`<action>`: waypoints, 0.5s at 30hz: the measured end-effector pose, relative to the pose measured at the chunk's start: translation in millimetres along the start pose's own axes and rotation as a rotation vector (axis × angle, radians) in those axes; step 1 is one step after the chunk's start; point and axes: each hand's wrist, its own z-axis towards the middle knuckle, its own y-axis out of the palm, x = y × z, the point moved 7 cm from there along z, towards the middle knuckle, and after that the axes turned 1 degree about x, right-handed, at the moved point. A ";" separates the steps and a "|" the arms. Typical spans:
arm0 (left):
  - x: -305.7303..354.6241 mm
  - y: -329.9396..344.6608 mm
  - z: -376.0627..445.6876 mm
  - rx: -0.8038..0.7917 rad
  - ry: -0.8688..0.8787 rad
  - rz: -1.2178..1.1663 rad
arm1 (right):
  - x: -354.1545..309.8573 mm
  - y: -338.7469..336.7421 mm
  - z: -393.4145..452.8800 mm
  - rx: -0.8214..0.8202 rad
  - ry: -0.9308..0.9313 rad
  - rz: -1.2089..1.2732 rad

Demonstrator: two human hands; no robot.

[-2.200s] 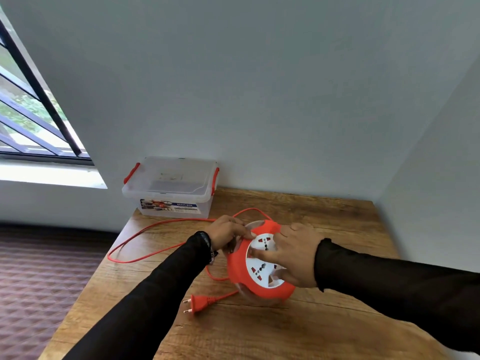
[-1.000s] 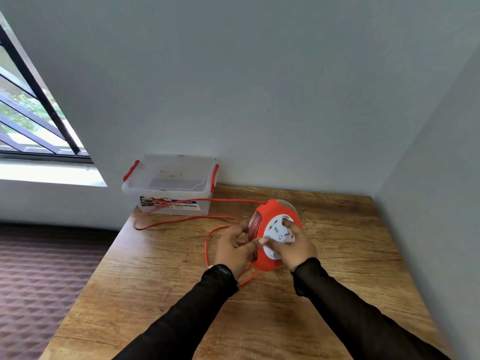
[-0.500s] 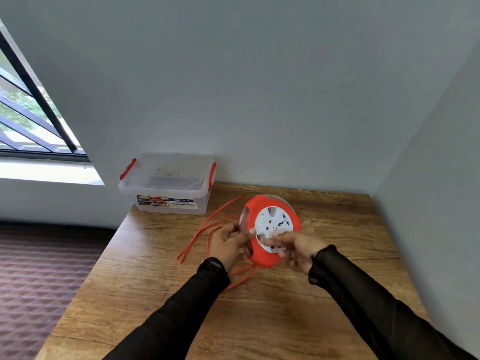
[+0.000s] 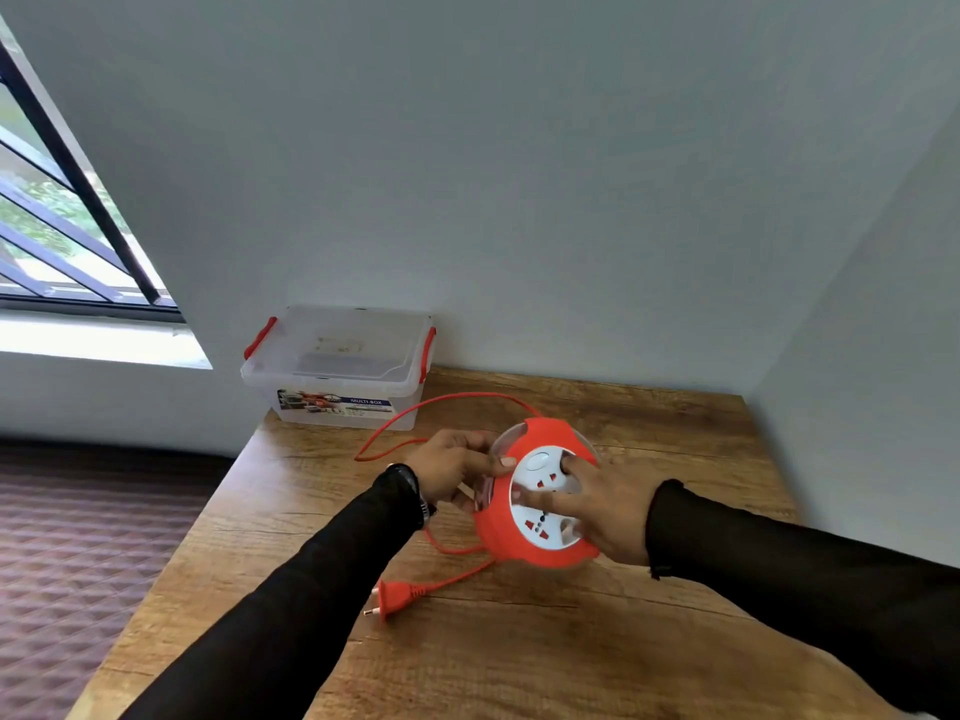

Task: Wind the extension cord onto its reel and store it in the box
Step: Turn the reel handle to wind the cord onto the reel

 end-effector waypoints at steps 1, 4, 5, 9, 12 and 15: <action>-1.9 1.7 0.5 -0.003 0.000 -0.018 | 0.8 2.5 1.9 -0.022 0.024 0.017; -7.8 4.7 1.5 -0.009 -0.008 -0.060 | 0.6 4.4 5.6 -0.031 0.056 0.030; -10.0 4.5 1.4 -0.011 -0.014 -0.071 | -0.5 3.2 6.7 -0.008 0.052 0.015; -14.5 2.3 1.0 0.003 -0.018 -0.085 | -1.6 4.8 14.3 0.114 0.043 -0.084; -17.0 2.5 0.7 0.017 -0.021 -0.132 | 0.2 6.0 17.1 0.101 0.092 -0.049; -18.0 3.4 1.1 0.037 -0.020 -0.194 | 7.6 1.9 16.0 0.101 0.205 0.095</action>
